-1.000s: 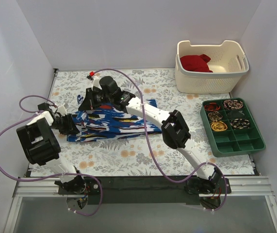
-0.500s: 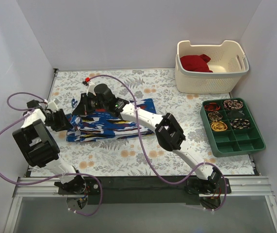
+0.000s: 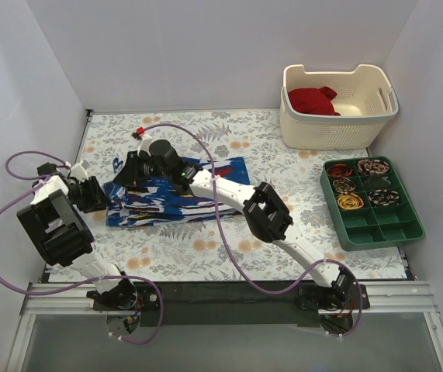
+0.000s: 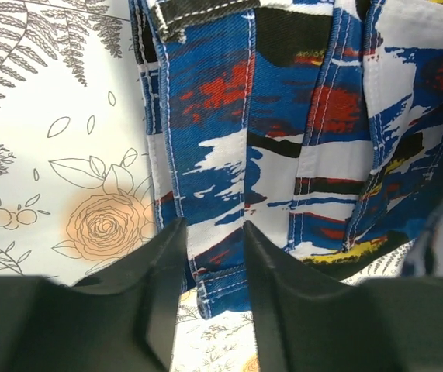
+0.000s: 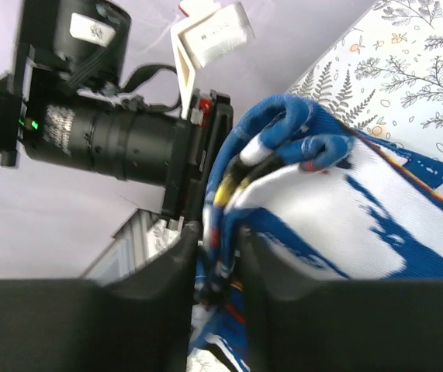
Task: Fold and stack the mixed laundry pile
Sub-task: Fold the trousers at the center of the board.
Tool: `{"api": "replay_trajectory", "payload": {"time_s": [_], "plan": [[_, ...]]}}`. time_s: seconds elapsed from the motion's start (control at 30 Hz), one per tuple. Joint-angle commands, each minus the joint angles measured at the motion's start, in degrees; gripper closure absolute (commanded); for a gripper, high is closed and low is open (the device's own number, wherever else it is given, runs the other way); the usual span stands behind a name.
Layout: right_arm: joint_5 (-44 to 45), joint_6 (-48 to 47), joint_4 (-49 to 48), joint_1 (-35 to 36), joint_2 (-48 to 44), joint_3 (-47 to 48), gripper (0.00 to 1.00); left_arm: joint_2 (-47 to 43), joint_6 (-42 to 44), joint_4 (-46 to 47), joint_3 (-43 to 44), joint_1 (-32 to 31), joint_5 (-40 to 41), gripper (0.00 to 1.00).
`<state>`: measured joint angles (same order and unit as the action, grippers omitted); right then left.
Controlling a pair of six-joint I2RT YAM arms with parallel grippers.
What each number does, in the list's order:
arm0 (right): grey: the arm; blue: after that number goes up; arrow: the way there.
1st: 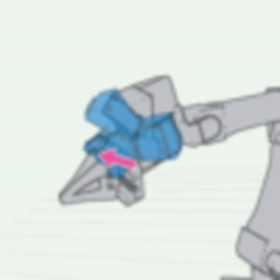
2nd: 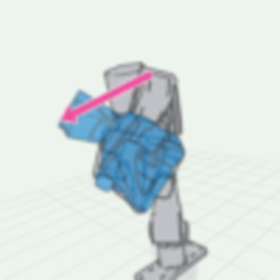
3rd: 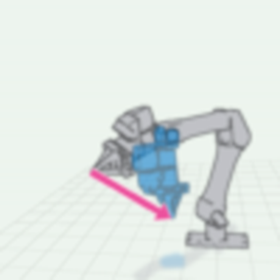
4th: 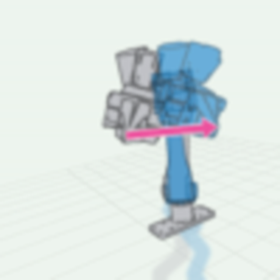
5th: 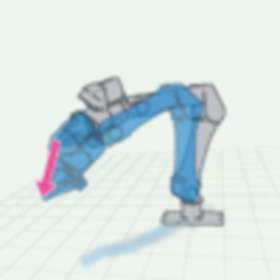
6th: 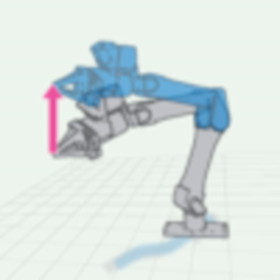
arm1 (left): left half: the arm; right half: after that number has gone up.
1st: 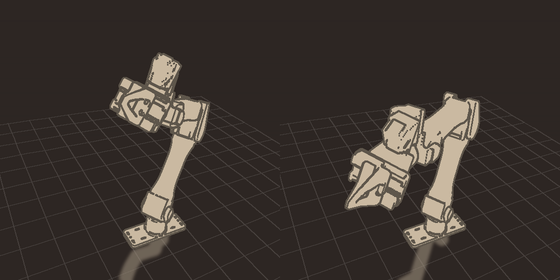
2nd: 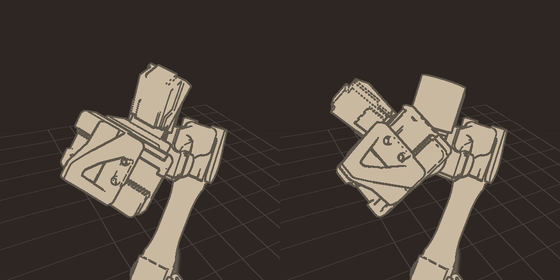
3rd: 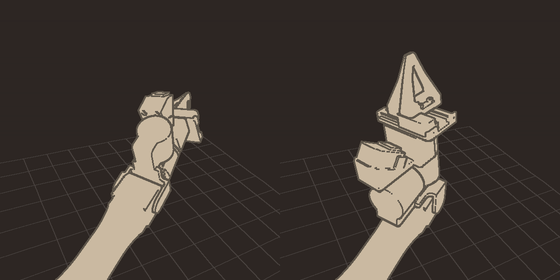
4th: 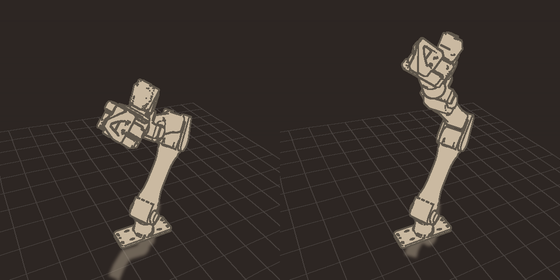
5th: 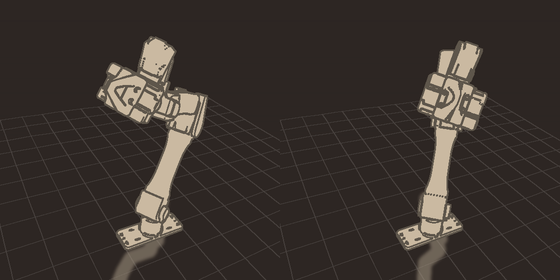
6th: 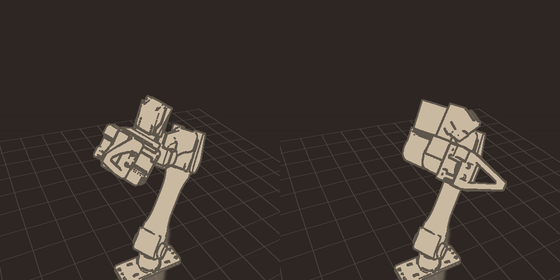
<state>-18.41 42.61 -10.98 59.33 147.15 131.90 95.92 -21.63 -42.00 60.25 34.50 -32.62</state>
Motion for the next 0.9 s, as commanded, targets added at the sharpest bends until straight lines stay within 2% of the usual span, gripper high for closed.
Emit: {"api": "replay_trajectory", "payload": {"time_s": [0.0,0.1,0.2,0.27,0.37,0.47,0.5,0.57,0.63,0.7,0.87], "plan": [[-1.53,0.28,-6.24,1.84,0.16,1.96,0.42,-0.65,-1.13,0.34,2.50,2.84,-2.44,0.59],[-4.43,-2.35,-6.16,1.67,-3.70,-1.54,0.22,-0.64,-3.15,0.78,6.18,6.09,-4.64,0.55],[-5.93,-8.14,-5.89,-0.70,-11.43,-9.44,0.12,-1.43,-3.34,1.04,10.05,6.81,-6.49,0.50],[-8.99,-11.13,-4.67,-4.28,-16.88,-13.59,0.12,-2.49,-1.59,-0.01,11.55,6.46,-9.03,0.49],[-14.09,-20.08,8.46,-10.61,-22.77,-16.39,0.12,-4.85,2.01,-1.50,12.61,2.43,-7.38,0.49],[-21.03,-28.88,17.19,-17.81,-27.61,-22.44,0.14,-8.01,5.63,-1.60,9.28,-5.12,-2.56,0.49],[-22.35,-32.21,23.84,-19.33,-28.32,-23.43,0.17,-8.55,6.07,-1.25,8.05,-9.24,-0.79,0.49],[-21.49,-40.91,33.95,-22.49,-29.46,-26.58,0.21,-8.82,6.42,-0.45,4.90,-12.51,2.80,0.50],[-21.05,-46.35,37.95,-24.08,-29.64,-29.75,0.27,-7.60,6.86,-0.45,3.22,-16.03,5.01,0.50],[-20.44,-47.61,40.07,-25.75,-29.64,-35.09,0.33,-5.67,7.47,-0.37,0.93,-19.28,8.52,0.51],[-19.38,-49.55,41.21,-29.18,-30.52,-45.74,0.37,-1.53,9.49,1.30,-3.21,-22.37,13.19,0.51]]}}
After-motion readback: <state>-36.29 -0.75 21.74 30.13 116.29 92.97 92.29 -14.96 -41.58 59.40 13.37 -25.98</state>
